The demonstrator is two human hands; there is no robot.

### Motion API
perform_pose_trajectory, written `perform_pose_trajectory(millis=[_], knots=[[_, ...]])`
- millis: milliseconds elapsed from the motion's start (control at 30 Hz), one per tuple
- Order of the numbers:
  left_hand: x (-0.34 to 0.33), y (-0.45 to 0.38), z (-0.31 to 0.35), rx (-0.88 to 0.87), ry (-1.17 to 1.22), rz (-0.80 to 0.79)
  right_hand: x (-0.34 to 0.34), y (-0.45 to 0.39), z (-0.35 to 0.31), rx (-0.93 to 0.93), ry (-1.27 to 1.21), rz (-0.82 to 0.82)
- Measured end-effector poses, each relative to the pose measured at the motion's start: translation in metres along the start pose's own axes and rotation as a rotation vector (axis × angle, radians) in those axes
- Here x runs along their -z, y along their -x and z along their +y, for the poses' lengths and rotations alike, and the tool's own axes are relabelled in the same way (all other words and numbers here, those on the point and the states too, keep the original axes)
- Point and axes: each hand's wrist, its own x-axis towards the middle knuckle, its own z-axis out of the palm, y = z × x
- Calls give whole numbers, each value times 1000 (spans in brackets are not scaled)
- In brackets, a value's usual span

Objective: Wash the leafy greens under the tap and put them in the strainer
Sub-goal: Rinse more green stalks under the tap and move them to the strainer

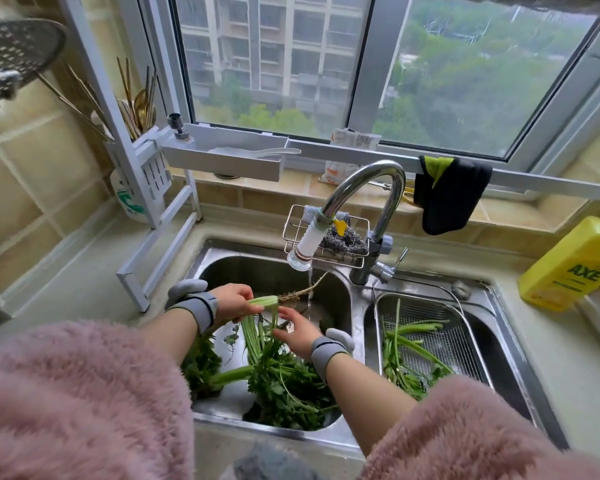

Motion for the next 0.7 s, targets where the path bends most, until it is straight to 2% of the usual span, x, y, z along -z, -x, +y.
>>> perform_pose_trajectory(millis=[100, 233, 367, 700], knots=[[4, 0, -6, -29, 72, 0, -9, -5, -8, 30, -45, -40], [7, 0, -8, -81, 138, 18, -6, -5, -10, 53, -181, 109], [13, 1, -7, -137, 137, 12, 11, -2, -20, 149, -35, 213], [39, 10, 1, -151, 532, 10, 21, 8, -68, 326, 65, 284]])
